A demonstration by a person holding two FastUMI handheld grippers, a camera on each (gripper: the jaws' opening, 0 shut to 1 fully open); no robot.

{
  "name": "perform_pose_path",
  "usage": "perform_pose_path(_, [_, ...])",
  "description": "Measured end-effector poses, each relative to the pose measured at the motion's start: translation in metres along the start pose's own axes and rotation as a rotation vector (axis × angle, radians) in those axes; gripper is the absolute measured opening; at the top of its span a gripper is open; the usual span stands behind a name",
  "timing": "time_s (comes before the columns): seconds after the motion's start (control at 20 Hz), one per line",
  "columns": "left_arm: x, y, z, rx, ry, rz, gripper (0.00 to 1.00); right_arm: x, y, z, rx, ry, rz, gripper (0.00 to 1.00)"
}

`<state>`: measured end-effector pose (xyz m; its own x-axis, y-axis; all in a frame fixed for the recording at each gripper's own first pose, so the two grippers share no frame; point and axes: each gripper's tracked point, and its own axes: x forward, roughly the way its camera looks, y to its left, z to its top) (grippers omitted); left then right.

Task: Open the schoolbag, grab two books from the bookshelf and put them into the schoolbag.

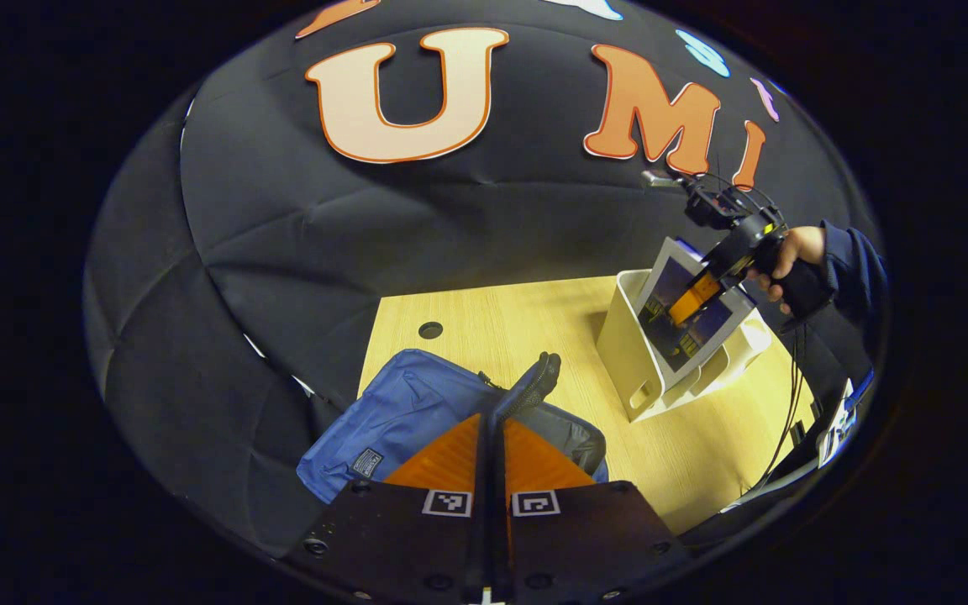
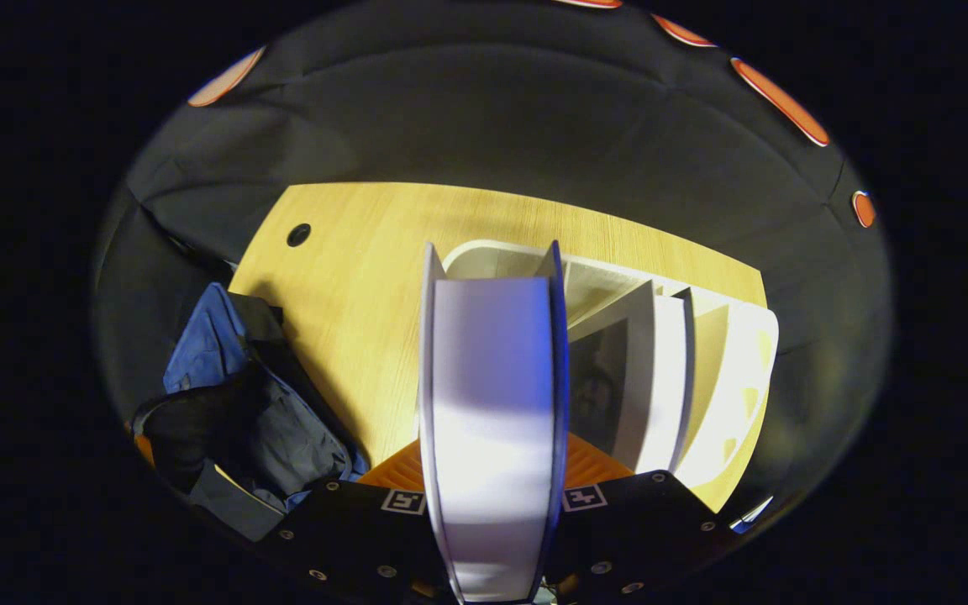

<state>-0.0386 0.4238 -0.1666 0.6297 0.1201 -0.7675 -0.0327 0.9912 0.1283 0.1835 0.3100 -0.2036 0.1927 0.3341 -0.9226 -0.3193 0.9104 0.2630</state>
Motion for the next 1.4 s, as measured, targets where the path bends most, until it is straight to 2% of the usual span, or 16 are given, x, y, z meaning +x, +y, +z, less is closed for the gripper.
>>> perform_pose_path(0.2, [-0.001,0.001,0.002,0.020,0.001,0.005,0.03,-0.045,-0.003,-0.002,0.024,-0.077,0.074,0.49])
perform_pose_path(0.3, [0.001,0.002,0.003,0.027,0.005,0.008,0.04,-0.071,0.001,-0.002,0.056,-0.124,0.138,0.49])
perform_pose_path(0.35, [0.000,0.002,0.005,0.032,0.006,0.008,0.00,-0.085,0.005,-0.001,0.074,-0.148,0.173,0.49])
perform_pose_path(0.4, [0.000,0.003,0.005,0.037,0.006,0.010,0.04,-0.097,0.007,-0.001,0.094,-0.178,0.212,0.49])
perform_pose_path(0.45, [0.000,0.004,0.006,0.041,0.009,0.012,0.03,-0.109,0.013,-0.001,0.111,-0.204,0.246,0.41])
perform_pose_path(0.65, [0.001,0.006,0.010,0.053,0.015,0.023,0.03,-0.133,0.054,-0.017,0.152,-0.264,0.387,0.41])
perform_pose_path(0.85, [0.003,0.010,0.012,0.074,0.025,0.028,0.03,-0.107,0.119,-0.054,0.221,-0.226,0.527,0.41])
perform_pose_path(1.15, [0.003,0.010,0.012,0.087,0.046,0.029,0.03,-0.058,0.203,-0.097,0.338,-0.143,0.604,0.41])
perform_pose_path(1.4, [0.003,0.007,0.012,0.096,0.060,0.030,0.03,-0.027,0.239,-0.100,0.407,-0.136,0.613,0.41])
